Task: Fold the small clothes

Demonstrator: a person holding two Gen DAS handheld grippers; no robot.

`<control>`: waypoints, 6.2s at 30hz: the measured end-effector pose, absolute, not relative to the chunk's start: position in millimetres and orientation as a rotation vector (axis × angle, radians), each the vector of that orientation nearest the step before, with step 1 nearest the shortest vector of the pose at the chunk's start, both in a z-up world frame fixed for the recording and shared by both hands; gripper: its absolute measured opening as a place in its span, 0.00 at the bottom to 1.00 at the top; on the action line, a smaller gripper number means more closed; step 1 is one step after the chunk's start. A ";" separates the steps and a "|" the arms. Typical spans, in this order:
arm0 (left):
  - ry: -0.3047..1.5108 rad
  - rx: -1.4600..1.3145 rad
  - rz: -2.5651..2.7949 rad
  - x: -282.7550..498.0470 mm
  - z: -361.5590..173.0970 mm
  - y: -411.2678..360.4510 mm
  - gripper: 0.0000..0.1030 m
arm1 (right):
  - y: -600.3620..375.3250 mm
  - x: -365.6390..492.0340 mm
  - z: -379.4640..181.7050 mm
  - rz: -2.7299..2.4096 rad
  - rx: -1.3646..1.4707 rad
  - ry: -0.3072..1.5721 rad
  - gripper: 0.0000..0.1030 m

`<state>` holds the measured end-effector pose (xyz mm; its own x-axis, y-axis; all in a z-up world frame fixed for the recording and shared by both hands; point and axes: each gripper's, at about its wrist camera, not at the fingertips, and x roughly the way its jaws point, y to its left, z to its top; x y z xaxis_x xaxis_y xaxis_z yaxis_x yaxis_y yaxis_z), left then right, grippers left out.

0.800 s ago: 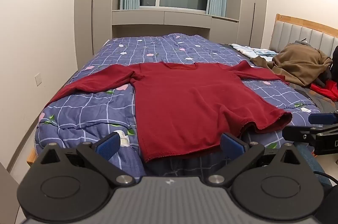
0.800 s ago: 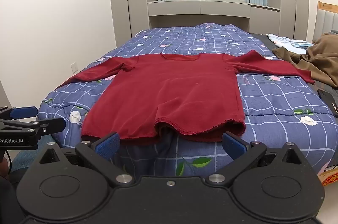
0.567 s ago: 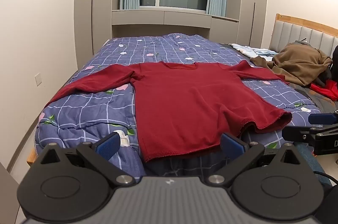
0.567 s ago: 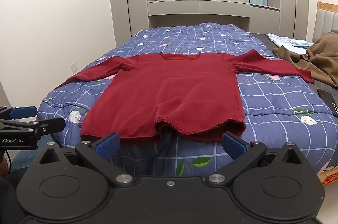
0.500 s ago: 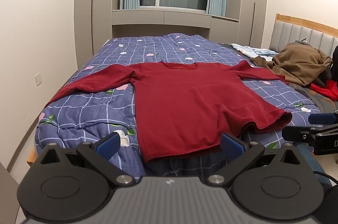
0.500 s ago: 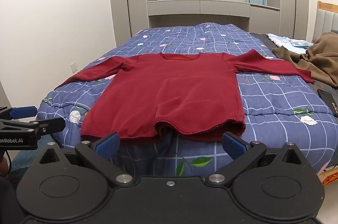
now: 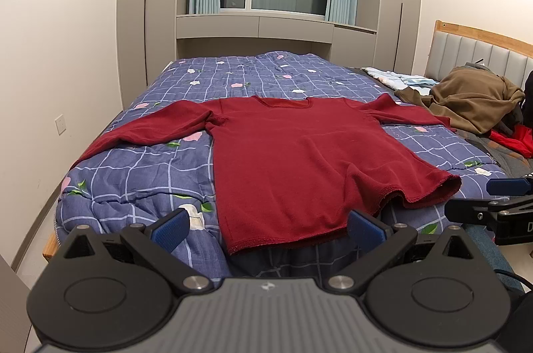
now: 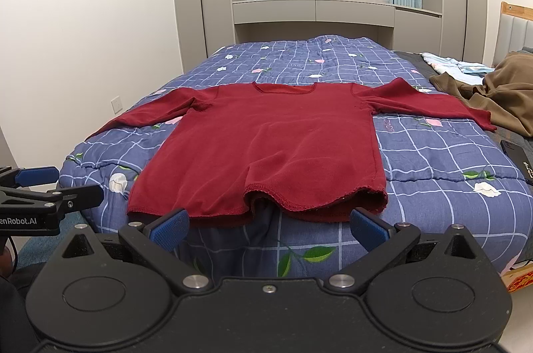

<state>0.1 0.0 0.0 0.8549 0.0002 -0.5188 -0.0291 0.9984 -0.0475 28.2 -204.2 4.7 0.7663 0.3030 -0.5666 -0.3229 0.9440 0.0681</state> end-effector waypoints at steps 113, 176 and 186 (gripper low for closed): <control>0.705 -0.163 0.065 265.4 12.9 15.8 1.00 | -249.9 246.6 -1.8 0.225 0.002 0.520 1.00; 0.665 -0.454 0.033 443.2 13.6 17.7 1.00 | -282.5 526.8 57.0 0.108 -0.177 0.303 0.07; 0.634 -0.523 0.165 405.1 9.3 103.5 1.00 | -87.9 455.7 -31.2 0.512 -0.744 0.425 0.06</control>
